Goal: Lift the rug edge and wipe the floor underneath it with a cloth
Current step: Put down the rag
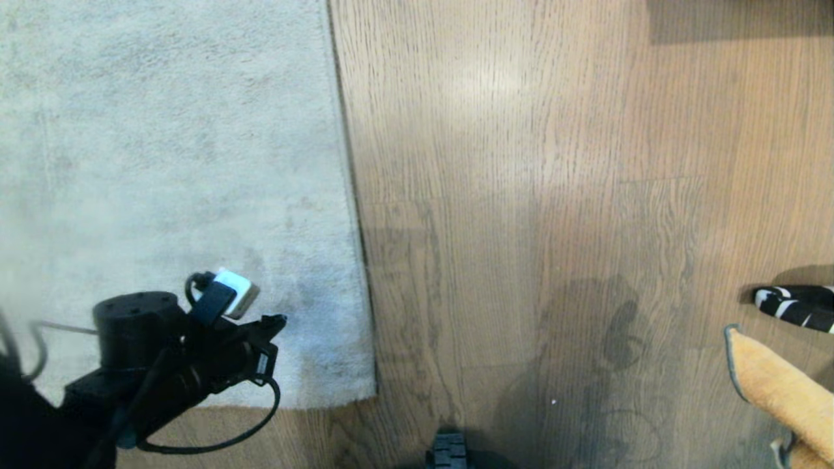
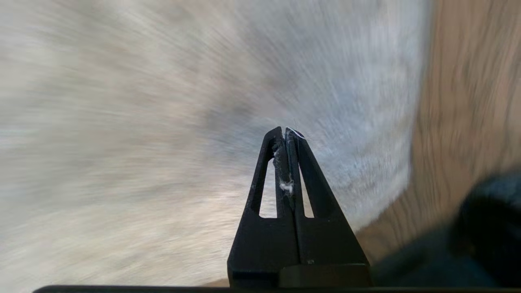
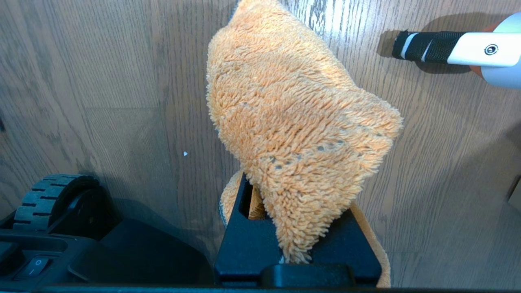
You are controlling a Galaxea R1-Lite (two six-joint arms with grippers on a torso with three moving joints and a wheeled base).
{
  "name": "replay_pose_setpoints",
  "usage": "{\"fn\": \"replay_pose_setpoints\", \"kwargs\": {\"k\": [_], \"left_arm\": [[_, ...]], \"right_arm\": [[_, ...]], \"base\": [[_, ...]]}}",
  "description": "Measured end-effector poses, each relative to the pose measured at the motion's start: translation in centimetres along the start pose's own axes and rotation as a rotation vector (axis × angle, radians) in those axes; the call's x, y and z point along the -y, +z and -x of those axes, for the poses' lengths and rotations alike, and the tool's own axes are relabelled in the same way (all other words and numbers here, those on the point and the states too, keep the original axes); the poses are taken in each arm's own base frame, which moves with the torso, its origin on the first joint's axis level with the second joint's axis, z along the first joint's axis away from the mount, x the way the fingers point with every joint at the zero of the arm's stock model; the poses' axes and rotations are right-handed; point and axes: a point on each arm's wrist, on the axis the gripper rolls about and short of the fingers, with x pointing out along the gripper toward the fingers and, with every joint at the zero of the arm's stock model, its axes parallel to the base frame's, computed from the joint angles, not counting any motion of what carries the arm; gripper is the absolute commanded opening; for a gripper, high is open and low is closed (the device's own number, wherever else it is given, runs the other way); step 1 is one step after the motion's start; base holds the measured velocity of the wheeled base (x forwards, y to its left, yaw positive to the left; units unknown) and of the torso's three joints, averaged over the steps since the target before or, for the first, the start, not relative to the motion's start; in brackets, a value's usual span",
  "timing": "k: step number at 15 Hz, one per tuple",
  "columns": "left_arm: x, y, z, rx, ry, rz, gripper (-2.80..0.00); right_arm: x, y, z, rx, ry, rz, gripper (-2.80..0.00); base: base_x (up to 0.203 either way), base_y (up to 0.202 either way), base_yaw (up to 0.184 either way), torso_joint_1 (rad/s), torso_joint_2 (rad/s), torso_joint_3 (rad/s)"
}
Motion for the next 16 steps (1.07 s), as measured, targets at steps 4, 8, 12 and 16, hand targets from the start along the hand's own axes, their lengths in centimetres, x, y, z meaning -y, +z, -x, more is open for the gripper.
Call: {"fn": "replay_pose_setpoints", "kwargs": {"k": [4,8,12,16], "left_arm": [[-0.7,2.9,6.9,0.119,0.162,0.031,-2.80],[-0.9,3.2,13.8,0.203,0.303,0.057,-2.80],[0.3,1.0,18.8,0.231,0.368,0.068,-2.80],[1.9,-1.6,22.1,0.264,0.400,0.068,-2.80]], "right_arm": [[0.0,0.0,0.0,-0.001,0.000,0.000,-2.80],[0.0,0.0,0.0,-0.001,0.000,0.000,-2.80],[0.0,0.0,0.0,0.000,0.000,0.000,-2.80],[0.0,0.0,0.0,0.000,0.000,0.000,-2.80]], "base": [[0.000,0.000,0.000,0.000,0.00,0.000],[0.000,0.000,0.000,0.000,0.00,0.000],[0.000,0.000,0.000,0.000,0.00,0.000],[0.000,0.000,0.000,0.000,0.00,0.000]]}}
